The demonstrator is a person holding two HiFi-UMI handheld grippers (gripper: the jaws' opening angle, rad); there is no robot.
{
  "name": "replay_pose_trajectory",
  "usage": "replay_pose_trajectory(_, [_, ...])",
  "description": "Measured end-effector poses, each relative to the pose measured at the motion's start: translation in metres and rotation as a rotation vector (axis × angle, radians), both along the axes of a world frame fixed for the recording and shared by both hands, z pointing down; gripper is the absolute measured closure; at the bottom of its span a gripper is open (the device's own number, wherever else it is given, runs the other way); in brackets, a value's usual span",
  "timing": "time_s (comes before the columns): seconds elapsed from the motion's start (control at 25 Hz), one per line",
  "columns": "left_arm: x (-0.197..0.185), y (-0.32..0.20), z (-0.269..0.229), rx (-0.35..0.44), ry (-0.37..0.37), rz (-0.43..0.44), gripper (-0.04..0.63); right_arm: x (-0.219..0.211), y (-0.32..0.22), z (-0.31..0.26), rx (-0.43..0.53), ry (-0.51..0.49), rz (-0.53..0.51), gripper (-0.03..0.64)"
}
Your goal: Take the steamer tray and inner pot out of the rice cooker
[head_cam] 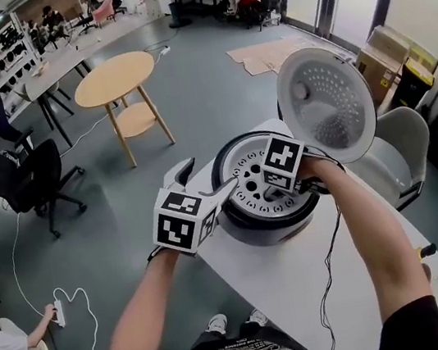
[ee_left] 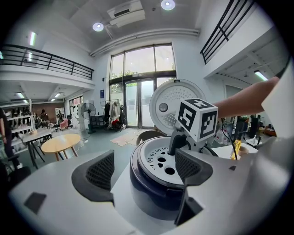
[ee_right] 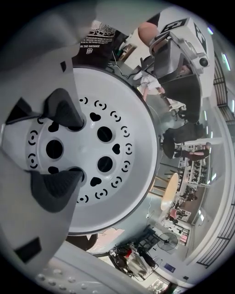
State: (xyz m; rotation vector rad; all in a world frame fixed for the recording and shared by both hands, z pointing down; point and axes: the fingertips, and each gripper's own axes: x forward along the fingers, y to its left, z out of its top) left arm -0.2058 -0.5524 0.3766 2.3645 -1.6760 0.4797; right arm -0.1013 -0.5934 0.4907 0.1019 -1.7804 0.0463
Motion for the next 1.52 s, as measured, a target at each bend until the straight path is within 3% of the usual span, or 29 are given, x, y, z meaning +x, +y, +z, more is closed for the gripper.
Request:
replay_pose_trajectory(0.16, [-0.021, 0.007, 0.001, 0.005, -0.001, -0.002, 0.192, -0.018, 0.005, 0.004, -0.007, 0.017, 0.009, 0.314])
replay_pose_trajectory(0.72, [0.002, 0.021, -0.026, 0.051, 0.037, 0.047, 0.192, 0.011, 0.018, -0.059, 0.078, -0.002, 0.082, 0.322])
replay_pose_trajectory(1.16, [-0.006, 0.054, -0.070, 0.124, 0.078, 0.197, 0.192, 0.019, 0.069, -0.120, 0.155, -0.009, 0.252, 0.322])
replay_pose_trajectory(1.52, [0.070, 0.083, -0.078, 0.153, 0.079, 0.374, 0.192, 0.100, 0.121, -0.127, 0.175, -0.010, 0.437, 0.322])
